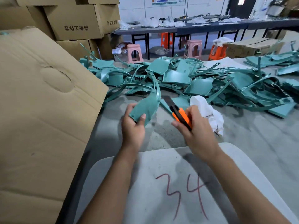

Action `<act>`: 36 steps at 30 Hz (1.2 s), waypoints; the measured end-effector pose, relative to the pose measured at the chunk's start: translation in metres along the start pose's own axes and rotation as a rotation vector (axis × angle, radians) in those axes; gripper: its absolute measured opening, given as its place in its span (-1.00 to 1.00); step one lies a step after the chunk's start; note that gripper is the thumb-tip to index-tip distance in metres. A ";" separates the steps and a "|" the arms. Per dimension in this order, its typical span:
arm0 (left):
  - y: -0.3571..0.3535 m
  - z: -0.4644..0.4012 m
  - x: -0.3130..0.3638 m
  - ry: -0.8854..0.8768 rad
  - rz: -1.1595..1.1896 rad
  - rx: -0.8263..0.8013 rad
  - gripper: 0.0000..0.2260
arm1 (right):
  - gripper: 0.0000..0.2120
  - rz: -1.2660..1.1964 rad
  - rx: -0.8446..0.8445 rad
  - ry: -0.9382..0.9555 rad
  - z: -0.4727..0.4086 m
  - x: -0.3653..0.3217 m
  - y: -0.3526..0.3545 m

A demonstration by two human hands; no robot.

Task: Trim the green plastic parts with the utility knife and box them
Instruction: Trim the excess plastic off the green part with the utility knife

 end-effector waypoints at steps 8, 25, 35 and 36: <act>-0.013 0.024 0.031 -0.473 -0.436 -0.063 -0.87 | -0.75 0.237 0.029 0.293 0.016 -0.014 -0.026; -0.021 0.035 0.031 -0.389 -0.399 -0.108 -0.78 | -0.72 0.271 0.151 0.190 0.009 0.001 -0.018; -0.014 0.029 0.019 -0.370 -0.260 -0.126 -0.84 | -0.72 0.249 0.169 0.062 0.002 0.018 -0.014; -0.011 0.026 0.019 -0.394 -0.264 -0.122 -0.82 | -0.72 0.247 0.181 0.019 0.000 0.023 -0.010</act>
Point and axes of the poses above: each hand's wrist, its own z-axis away from the middle knuckle, its own y-axis out of the back of the hand, x = y × z, the point moved 5 cm from there along -z, towards the middle knuckle, and after that the axes turned 8 degrees about x, right-handed, at the moved point
